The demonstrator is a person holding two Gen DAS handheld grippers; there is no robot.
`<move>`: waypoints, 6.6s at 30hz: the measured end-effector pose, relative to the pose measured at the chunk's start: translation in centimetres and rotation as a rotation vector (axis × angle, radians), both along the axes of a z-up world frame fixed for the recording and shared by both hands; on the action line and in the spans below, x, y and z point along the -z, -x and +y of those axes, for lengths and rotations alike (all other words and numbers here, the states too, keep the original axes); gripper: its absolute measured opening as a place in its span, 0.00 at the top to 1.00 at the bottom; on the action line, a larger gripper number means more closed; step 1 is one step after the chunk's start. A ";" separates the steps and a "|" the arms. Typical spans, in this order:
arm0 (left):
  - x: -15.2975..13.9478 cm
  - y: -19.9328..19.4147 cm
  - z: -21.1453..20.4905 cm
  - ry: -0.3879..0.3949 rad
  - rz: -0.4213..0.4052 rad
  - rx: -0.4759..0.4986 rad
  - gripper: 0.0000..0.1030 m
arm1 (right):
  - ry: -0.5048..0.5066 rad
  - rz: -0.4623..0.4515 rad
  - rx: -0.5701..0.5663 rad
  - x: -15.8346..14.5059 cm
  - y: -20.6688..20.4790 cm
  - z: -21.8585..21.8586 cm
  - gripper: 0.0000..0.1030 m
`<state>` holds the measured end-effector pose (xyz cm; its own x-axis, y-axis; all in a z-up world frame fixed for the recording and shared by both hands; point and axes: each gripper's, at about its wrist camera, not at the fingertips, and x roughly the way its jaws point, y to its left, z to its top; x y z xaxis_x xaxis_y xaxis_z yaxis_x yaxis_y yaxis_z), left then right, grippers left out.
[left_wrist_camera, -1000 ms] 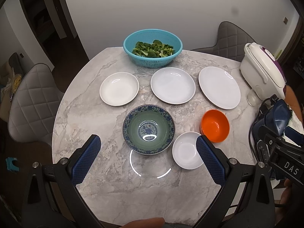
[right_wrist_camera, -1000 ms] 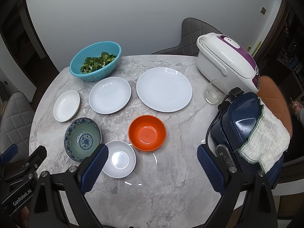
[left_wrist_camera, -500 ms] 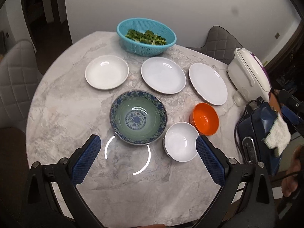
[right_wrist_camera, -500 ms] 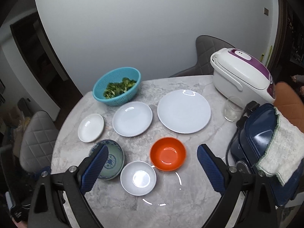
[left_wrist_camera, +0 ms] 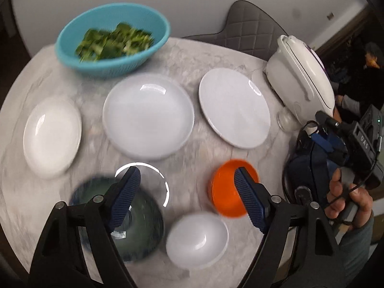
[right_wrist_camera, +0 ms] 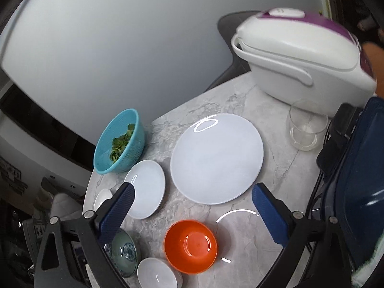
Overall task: Organize plates and bowls
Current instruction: 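Move both grippers to the rim of the large white plate, then close the left gripper on the large plate rim while the right gripper grips it too, then lift the large white plate with both grippers and carry it across the table, then lower the large plate onto the table and open both grippers, then move both grippers to the white plate beside the teal colander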
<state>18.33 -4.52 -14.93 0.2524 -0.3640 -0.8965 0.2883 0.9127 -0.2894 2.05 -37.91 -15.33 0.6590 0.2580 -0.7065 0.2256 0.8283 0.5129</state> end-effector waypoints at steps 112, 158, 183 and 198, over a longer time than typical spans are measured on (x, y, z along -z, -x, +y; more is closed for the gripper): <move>1.3 4.8 7.0 -0.207 0.279 0.273 0.73 | -0.018 0.222 -0.244 2.4 4.5 11.1 0.81; 12.9 30.8 22.3 -0.050 0.220 -0.087 0.47 | 0.268 0.388 -0.594 15.4 17.4 28.1 0.71; -1.0 6.0 19.4 0.230 0.047 -0.217 0.29 | -0.385 0.041 -0.409 3.9 -3.5 6.3 0.34; 8.2 -11.2 10.4 0.131 0.191 -0.091 0.31 | -0.409 0.269 -0.608 13.6 -18.2 7.7 0.38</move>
